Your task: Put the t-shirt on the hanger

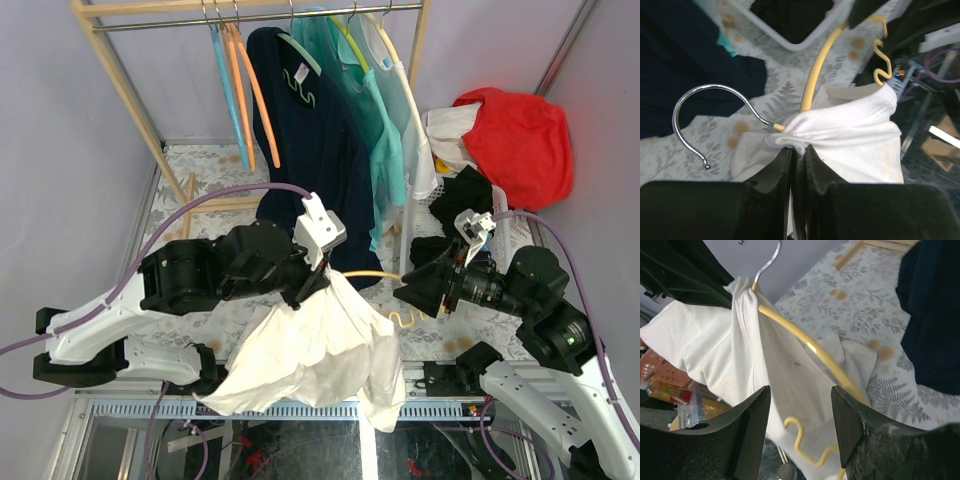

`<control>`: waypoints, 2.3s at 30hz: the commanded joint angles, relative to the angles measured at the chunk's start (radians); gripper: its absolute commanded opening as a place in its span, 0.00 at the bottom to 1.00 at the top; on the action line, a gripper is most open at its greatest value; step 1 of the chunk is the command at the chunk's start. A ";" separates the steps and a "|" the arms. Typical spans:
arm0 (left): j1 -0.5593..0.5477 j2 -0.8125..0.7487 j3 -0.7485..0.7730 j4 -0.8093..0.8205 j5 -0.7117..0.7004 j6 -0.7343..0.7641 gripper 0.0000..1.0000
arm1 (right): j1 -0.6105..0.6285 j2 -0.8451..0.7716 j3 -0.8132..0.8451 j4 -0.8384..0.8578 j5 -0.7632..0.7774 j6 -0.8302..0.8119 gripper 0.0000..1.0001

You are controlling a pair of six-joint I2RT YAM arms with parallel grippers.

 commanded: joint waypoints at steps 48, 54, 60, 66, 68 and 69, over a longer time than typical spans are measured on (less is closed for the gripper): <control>0.004 -0.021 0.111 0.002 -0.061 0.139 0.00 | 0.000 0.246 0.143 0.232 -0.282 0.148 0.59; 0.004 0.041 0.170 -0.016 -0.040 0.164 0.00 | 0.000 0.258 0.149 0.106 -0.304 0.069 0.56; 0.004 0.086 0.228 -0.029 -0.045 0.184 0.00 | 0.001 0.238 0.086 0.112 -0.348 0.067 0.53; 0.005 0.111 0.240 -0.023 -0.045 0.192 0.00 | 0.000 0.232 0.059 0.147 -0.402 0.087 0.46; 0.005 0.117 0.242 -0.018 -0.043 0.196 0.00 | 0.001 0.231 0.043 0.174 -0.417 0.106 0.44; 0.004 0.120 0.241 -0.014 -0.043 0.198 0.00 | 0.002 0.235 0.040 0.182 -0.425 0.109 0.42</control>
